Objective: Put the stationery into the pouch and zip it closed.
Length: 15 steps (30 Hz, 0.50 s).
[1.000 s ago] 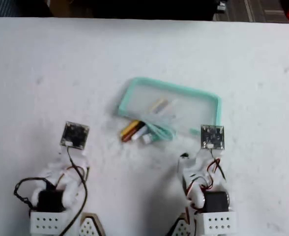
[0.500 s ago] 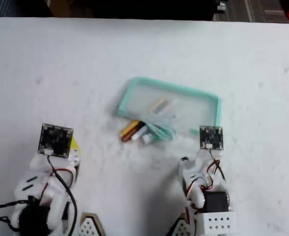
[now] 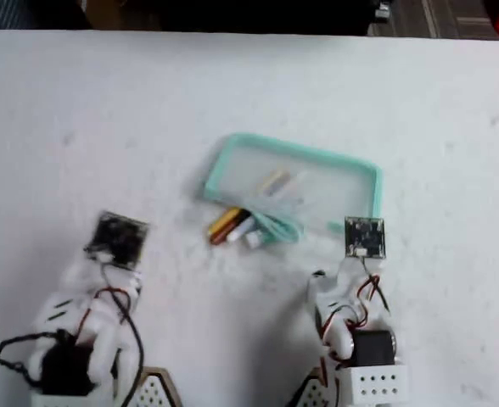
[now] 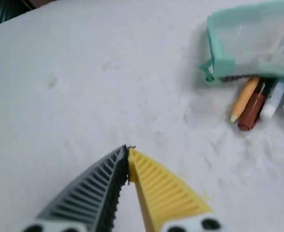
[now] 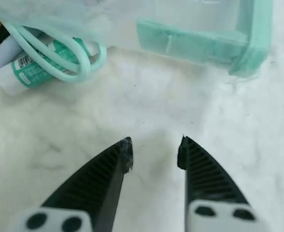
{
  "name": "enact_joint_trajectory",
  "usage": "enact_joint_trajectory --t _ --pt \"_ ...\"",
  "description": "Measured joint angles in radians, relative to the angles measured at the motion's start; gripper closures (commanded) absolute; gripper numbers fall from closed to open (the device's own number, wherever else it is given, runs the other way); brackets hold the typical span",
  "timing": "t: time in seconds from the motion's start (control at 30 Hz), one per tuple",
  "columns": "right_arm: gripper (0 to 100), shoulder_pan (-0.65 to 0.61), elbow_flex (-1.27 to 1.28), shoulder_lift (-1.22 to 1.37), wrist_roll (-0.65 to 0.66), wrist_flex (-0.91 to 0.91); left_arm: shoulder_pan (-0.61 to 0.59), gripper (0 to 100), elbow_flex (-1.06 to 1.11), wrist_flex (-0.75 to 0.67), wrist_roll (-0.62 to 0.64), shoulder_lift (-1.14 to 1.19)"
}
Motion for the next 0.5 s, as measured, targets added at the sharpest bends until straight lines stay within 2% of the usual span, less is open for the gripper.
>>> enact_joint_trajectory --t 0.13,0.2,0.4,0.5 --pt "84.3 0.000 0.000 0.000 0.000 0.000 0.000 98 0.098 -0.026 -0.138 0.011" --pt "84.3 0.000 0.000 0.000 0.000 0.000 0.000 98 0.106 -0.043 -0.167 0.014" --pt "84.3 0.000 0.000 0.000 0.000 0.000 0.000 97 0.074 -0.129 -0.181 0.014" --pt "84.3 0.000 0.000 0.000 0.000 0.000 0.000 97 -0.011 -0.141 -0.115 0.012"
